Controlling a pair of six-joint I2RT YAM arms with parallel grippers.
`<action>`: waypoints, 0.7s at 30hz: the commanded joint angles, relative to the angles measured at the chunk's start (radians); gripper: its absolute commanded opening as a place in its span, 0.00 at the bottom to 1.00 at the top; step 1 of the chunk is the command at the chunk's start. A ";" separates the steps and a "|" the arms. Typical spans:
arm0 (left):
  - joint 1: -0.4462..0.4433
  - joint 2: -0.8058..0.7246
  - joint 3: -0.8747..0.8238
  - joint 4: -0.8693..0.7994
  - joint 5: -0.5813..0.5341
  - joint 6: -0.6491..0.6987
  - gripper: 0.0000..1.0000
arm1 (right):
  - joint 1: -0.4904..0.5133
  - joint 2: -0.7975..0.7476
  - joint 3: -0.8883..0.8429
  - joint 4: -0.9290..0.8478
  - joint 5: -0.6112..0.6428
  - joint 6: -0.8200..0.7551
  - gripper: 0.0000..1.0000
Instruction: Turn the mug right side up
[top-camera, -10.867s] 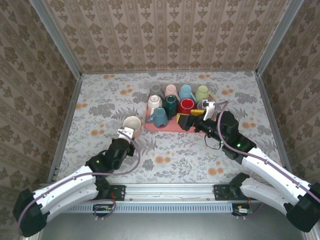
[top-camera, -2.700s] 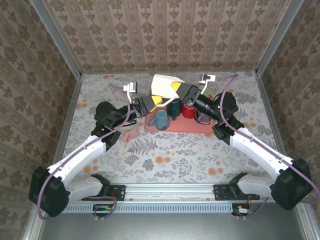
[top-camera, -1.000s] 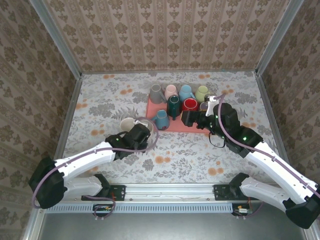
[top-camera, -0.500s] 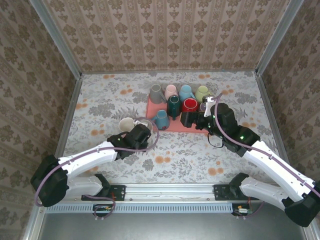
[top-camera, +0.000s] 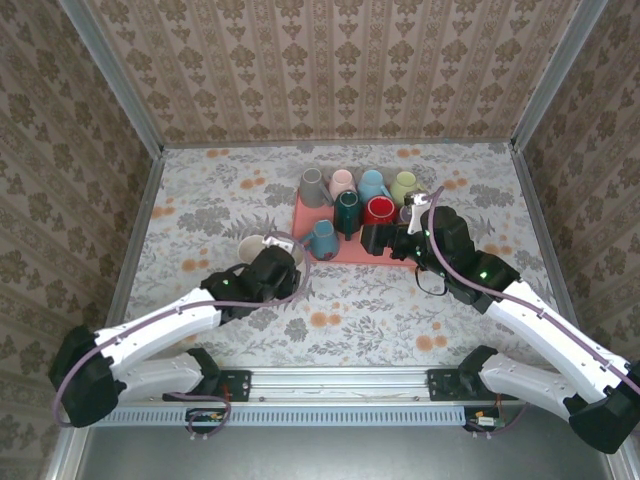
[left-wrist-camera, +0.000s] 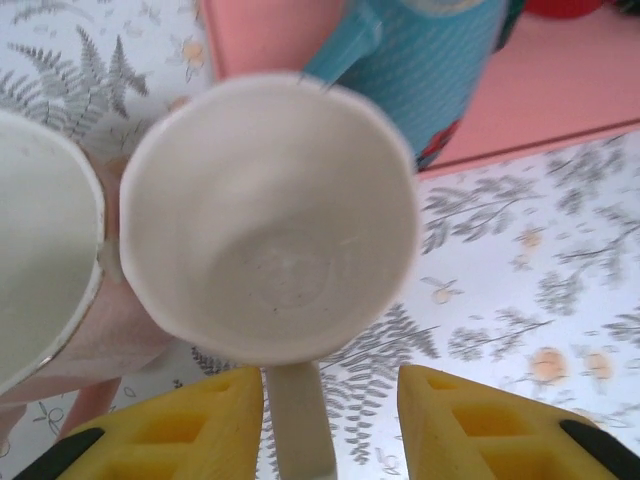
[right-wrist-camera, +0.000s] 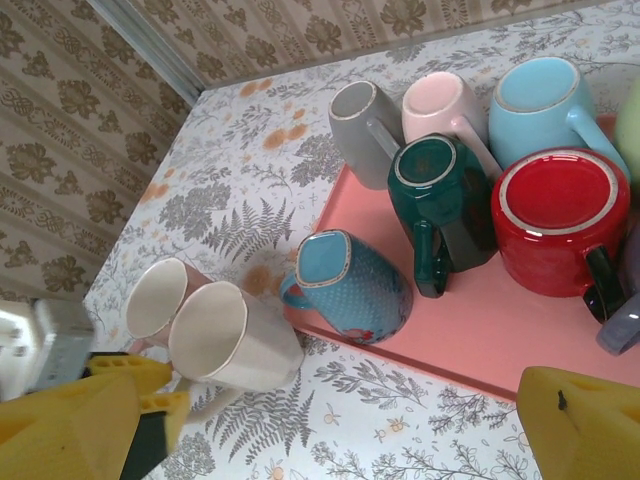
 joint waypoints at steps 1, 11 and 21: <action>-0.007 -0.065 0.084 -0.091 0.033 0.008 0.41 | -0.006 -0.004 0.040 -0.037 0.000 -0.036 0.98; 0.192 -0.126 0.300 -0.280 0.197 0.208 0.43 | -0.005 0.179 0.191 -0.147 0.003 -0.137 0.97; 0.222 -0.036 0.347 -0.163 0.309 0.332 0.44 | -0.130 0.640 0.625 -0.424 0.025 -0.219 0.89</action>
